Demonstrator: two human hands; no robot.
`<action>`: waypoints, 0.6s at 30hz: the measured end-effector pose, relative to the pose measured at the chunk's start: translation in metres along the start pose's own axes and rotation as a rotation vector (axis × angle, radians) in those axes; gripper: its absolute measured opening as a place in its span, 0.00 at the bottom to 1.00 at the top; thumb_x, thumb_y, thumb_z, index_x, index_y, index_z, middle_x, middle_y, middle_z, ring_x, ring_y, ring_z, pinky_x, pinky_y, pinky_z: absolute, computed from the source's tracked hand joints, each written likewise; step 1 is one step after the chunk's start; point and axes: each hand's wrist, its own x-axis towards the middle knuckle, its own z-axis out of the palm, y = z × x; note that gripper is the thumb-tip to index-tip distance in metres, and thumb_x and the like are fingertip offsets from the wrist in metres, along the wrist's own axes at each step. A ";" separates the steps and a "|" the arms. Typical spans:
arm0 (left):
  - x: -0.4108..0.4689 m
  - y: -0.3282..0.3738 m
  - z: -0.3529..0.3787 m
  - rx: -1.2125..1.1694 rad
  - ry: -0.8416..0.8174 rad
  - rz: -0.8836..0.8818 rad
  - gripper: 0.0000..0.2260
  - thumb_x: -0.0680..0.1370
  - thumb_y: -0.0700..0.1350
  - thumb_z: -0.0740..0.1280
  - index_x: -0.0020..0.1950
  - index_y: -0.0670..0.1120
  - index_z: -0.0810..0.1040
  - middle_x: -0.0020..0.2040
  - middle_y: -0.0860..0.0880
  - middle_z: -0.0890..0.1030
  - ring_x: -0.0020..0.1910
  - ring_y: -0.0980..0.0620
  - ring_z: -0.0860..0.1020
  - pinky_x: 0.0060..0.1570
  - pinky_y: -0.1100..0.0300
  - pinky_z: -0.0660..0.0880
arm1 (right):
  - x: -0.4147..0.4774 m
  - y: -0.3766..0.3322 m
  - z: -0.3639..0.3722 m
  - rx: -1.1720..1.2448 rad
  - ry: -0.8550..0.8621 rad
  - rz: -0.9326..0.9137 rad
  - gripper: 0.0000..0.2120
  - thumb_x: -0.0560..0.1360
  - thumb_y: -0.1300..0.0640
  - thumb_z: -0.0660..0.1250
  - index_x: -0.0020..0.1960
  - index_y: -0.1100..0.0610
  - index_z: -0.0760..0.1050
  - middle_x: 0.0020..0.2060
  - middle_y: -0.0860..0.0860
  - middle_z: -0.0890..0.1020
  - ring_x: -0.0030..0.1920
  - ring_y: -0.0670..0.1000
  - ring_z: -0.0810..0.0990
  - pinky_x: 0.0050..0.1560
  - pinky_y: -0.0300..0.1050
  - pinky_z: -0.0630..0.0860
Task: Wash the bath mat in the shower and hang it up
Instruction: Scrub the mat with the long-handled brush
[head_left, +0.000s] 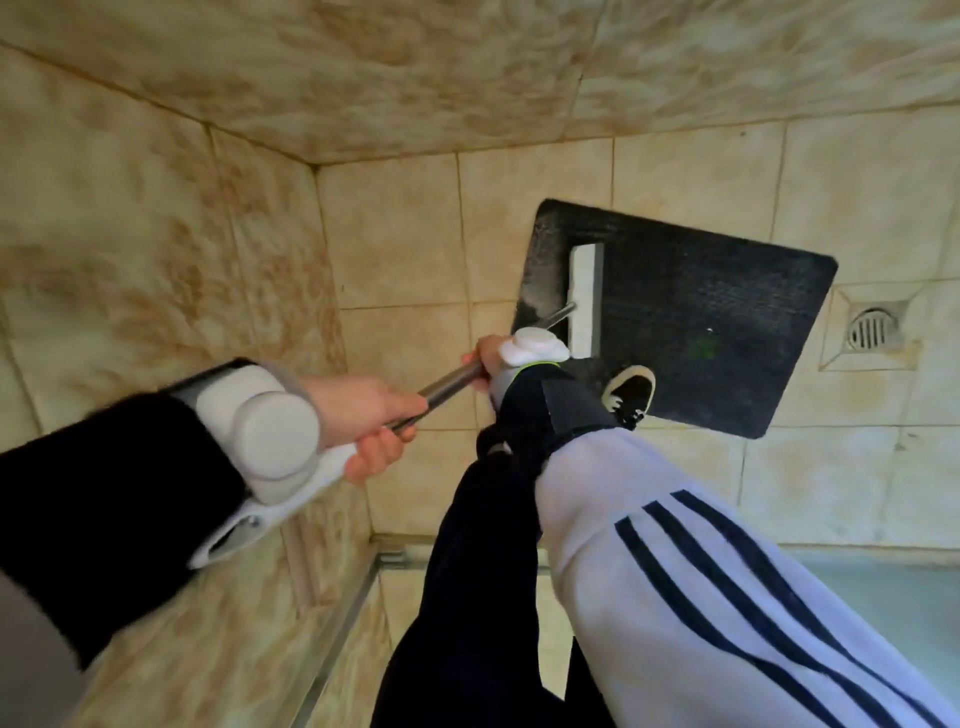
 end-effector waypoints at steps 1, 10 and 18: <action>-0.003 -0.002 -0.006 -0.013 0.038 -0.005 0.19 0.83 0.49 0.52 0.33 0.45 0.63 0.16 0.54 0.60 0.11 0.60 0.57 0.16 0.78 0.57 | -0.002 -0.003 0.010 0.041 -0.035 -0.006 0.13 0.81 0.64 0.54 0.38 0.55 0.64 0.13 0.39 0.73 0.16 0.39 0.75 0.18 0.30 0.72; -0.018 0.018 0.055 0.064 -0.016 -0.003 0.18 0.82 0.50 0.51 0.34 0.46 0.62 0.17 0.53 0.60 0.11 0.58 0.58 0.16 0.75 0.60 | -0.037 -0.005 -0.049 0.140 0.135 -0.006 0.14 0.82 0.64 0.52 0.38 0.60 0.63 0.11 0.49 0.72 0.12 0.43 0.72 0.11 0.32 0.65; 0.033 0.059 0.126 0.046 -0.143 0.066 0.17 0.82 0.46 0.51 0.33 0.45 0.61 0.15 0.53 0.61 0.11 0.57 0.59 0.17 0.76 0.57 | -0.010 -0.002 -0.149 0.158 0.452 0.115 0.10 0.80 0.58 0.57 0.40 0.58 0.68 0.28 0.51 0.75 0.24 0.48 0.73 0.15 0.30 0.65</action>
